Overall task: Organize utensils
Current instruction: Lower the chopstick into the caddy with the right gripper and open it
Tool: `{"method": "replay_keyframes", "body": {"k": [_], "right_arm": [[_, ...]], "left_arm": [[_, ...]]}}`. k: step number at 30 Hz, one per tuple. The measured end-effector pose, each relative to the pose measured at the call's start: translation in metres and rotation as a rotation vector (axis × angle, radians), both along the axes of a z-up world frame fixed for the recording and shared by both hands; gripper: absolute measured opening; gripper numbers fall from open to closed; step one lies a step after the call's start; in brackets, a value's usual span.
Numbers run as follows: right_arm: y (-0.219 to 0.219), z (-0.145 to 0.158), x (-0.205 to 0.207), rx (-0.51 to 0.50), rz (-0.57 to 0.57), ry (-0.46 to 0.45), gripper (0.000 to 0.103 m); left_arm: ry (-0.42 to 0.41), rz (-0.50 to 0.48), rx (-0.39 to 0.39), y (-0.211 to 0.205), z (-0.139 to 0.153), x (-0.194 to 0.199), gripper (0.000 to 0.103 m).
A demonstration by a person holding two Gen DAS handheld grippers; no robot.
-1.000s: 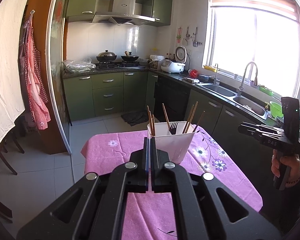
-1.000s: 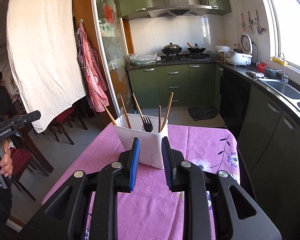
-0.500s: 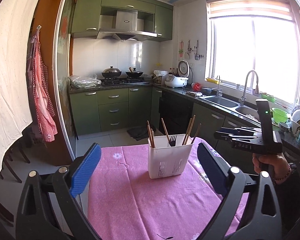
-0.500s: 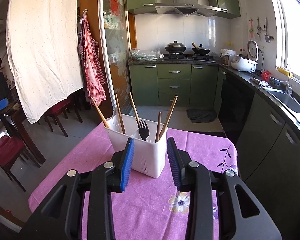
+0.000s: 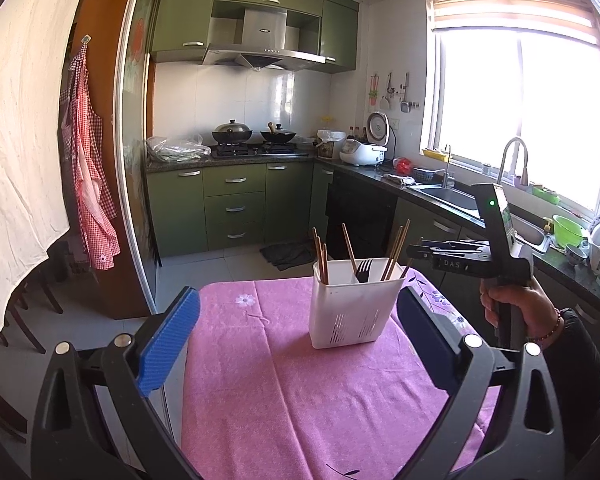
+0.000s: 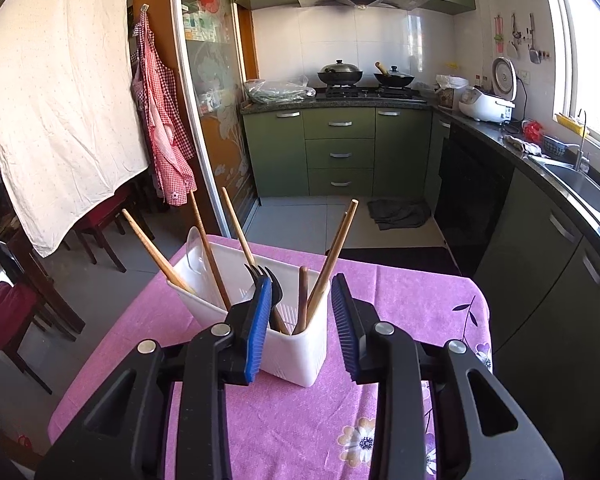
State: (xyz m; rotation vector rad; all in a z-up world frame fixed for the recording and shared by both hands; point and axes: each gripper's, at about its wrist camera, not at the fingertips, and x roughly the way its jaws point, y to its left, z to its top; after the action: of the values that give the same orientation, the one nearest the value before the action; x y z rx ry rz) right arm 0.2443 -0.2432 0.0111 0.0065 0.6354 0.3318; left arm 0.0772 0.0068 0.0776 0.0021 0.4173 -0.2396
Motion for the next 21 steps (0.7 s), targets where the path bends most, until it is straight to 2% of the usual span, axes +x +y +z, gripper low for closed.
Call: {"method": "replay_keyframes", "body": {"k": [1, 3, 4, 14, 19, 21], "right_arm": [[0.002, 0.0, 0.003, -0.005, -0.001, 0.003, 0.027], [0.005, -0.001, 0.007, -0.013, -0.003, 0.007, 0.016], [0.006, -0.002, 0.009, -0.021, -0.006, 0.01, 0.007], [0.01, -0.003, 0.016, -0.023, -0.009, 0.033, 0.006], [0.02, -0.001, 0.018, -0.042, 0.033, 0.033, 0.006], [0.023, 0.003, 0.014, -0.04, 0.037, 0.022, 0.013]], "left_arm": [[0.002, -0.001, 0.0, 0.0, -0.001, 0.001, 0.094], [0.005, -0.001, 0.002, 0.001, -0.004, 0.003, 0.094], [0.007, 0.001, 0.003, 0.002, -0.004, 0.004, 0.094], [0.031, 0.014, 0.001, 0.005, -0.008, 0.009, 0.094], [0.019, 0.027, 0.006, 0.007, -0.003, 0.002, 0.094], [0.018, 0.029, 0.004, 0.009, -0.001, -0.002, 0.094]]}}
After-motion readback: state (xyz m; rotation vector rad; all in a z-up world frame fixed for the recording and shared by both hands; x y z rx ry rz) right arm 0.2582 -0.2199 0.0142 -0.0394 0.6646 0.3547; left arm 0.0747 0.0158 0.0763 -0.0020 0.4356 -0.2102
